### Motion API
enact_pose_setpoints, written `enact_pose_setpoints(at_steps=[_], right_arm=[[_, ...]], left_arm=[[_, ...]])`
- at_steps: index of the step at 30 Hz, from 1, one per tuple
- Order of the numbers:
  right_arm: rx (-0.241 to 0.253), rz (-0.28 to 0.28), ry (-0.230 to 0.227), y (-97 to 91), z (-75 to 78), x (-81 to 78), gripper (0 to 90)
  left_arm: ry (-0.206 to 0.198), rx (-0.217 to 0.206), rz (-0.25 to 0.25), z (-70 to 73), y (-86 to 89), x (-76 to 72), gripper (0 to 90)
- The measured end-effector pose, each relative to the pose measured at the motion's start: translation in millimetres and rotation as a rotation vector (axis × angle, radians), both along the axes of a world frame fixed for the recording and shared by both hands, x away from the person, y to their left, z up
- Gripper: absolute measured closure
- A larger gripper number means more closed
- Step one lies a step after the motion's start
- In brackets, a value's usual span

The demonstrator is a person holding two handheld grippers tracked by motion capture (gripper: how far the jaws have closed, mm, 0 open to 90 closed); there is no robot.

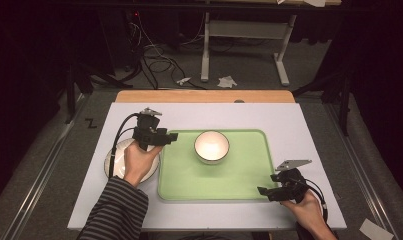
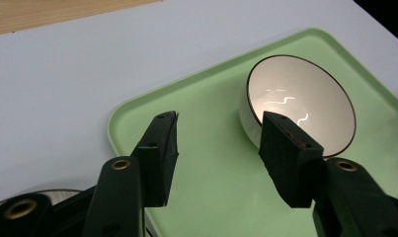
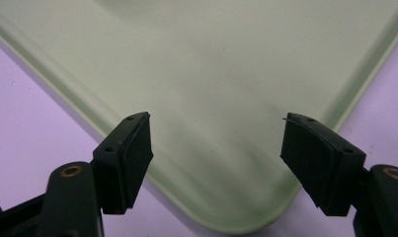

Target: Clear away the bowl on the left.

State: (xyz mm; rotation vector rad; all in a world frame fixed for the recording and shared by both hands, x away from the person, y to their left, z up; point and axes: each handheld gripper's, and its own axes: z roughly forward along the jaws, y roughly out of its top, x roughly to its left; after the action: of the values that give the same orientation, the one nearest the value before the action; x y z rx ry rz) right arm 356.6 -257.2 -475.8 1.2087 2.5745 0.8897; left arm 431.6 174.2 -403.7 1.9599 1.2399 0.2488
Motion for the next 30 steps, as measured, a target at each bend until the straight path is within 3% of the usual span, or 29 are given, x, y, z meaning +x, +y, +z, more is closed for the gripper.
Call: enact_pose_setpoints(at_steps=[4, 5, 22, 26, 30], right_arm=[[-0.004, 0.003, -0.008, -0.2, 0.3, -0.5, 29.0], [-0.003, 0.000, -0.007, 0.2, 0.2, -0.5, 29.0], [0.003, 0.004, -0.007, -0.9, 1.0, -1.0, 28.9], [0.003, 0.004, -0.007, -0.5, 0.8, -0.9, 28.9], [0.002, 0.003, -0.005, -0.7, 0.7, -0.4, 28.8]], left_arm=[[0.003, -0.013, 0.007, -2.6, 4.8, -5.0, 49.2], [0.000, -0.033, 0.011, -2.4, 7.8, -9.5, 49.2], [-0.041, -0.059, 0.005, 6.7, 19.0, -31.8, 48.1], [-0.041, -0.031, 0.001, 5.5, 20.0, -36.5, 47.9], [-0.034, -0.065, 0.008, 2.1, 25.8, -38.8, 47.6]])
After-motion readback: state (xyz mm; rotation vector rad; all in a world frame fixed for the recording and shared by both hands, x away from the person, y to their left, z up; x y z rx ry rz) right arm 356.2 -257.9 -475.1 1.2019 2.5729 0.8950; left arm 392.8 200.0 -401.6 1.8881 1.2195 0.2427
